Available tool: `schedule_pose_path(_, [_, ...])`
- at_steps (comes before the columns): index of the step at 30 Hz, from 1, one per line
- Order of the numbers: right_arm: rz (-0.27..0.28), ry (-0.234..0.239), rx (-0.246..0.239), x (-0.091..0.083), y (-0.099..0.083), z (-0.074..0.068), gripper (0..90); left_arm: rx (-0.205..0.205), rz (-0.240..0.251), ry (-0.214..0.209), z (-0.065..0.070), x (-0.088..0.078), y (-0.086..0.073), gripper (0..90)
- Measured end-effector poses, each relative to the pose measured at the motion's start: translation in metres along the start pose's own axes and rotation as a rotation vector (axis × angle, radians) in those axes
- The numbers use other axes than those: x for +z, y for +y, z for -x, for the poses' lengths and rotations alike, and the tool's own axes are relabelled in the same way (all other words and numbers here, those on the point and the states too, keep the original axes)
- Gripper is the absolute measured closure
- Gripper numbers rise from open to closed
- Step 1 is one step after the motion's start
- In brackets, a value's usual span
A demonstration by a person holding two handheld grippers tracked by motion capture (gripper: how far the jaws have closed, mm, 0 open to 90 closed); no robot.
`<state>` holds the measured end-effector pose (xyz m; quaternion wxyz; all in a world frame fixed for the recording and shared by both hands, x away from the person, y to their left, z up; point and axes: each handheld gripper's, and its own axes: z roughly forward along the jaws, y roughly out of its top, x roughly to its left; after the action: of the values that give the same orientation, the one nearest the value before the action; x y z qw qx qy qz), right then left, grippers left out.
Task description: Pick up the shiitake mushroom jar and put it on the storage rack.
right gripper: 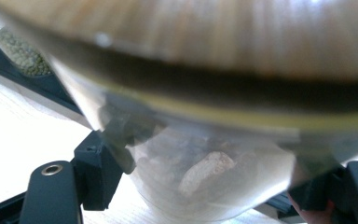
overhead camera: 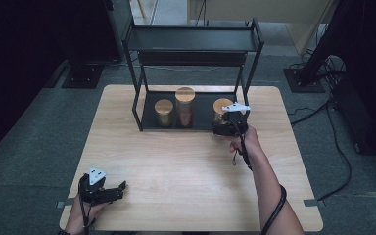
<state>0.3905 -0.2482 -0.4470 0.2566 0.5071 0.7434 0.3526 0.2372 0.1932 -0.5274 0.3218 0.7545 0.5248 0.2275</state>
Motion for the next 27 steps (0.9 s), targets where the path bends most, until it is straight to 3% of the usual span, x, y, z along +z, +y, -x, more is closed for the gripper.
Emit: schedule_pose_path(27, [-0.014,-0.016,-0.007,0.029,0.029,-0.001,25.2,-0.009,0.004,-0.005,-0.001,-0.001,0.0,2.3])
